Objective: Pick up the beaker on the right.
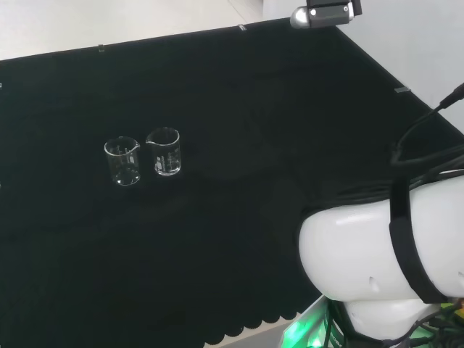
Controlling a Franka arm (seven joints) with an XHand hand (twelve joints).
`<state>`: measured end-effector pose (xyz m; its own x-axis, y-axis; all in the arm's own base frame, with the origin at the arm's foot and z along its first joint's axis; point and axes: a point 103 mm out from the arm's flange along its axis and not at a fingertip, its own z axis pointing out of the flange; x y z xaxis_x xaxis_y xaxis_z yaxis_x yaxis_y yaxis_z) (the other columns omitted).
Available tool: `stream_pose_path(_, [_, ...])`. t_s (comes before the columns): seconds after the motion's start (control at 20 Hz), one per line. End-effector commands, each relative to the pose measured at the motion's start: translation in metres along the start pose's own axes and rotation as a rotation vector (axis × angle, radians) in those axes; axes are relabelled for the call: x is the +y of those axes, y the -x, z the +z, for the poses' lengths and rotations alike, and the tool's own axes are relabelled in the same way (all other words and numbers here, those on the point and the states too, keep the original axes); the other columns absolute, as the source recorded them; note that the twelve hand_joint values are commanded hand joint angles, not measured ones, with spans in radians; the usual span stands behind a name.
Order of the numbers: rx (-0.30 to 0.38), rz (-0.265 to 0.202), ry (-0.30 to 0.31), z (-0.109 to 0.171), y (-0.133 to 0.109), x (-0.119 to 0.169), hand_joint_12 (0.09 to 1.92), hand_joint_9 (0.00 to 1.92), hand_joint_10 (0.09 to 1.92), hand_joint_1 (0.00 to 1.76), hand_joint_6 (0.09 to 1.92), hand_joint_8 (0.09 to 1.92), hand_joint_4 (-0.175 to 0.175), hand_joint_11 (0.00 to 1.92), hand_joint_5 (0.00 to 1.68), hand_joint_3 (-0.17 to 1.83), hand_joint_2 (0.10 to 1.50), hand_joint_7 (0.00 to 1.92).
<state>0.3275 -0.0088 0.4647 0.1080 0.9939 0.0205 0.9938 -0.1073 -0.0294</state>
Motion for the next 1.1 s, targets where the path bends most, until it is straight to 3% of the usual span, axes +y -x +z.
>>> stream_pose_path(0.05, [0.021,0.025,-0.022,0.016,0.002,0.01,0.79,0.04,0.64,0.0,0.09,0.47,-0.051,0.0,0.15,0.73,1.18,0.01])
stream_pose_path(0.65, [0.097,0.054,-0.071,0.069,0.02,0.047,0.8,0.05,0.64,0.03,0.09,0.48,-0.051,0.0,0.16,0.73,1.16,0.01])
stream_pose_path(1.1, [0.201,-0.011,-0.102,0.116,0.04,0.095,0.87,0.07,0.67,0.19,0.09,0.52,-0.05,0.0,0.17,0.8,1.02,0.02])
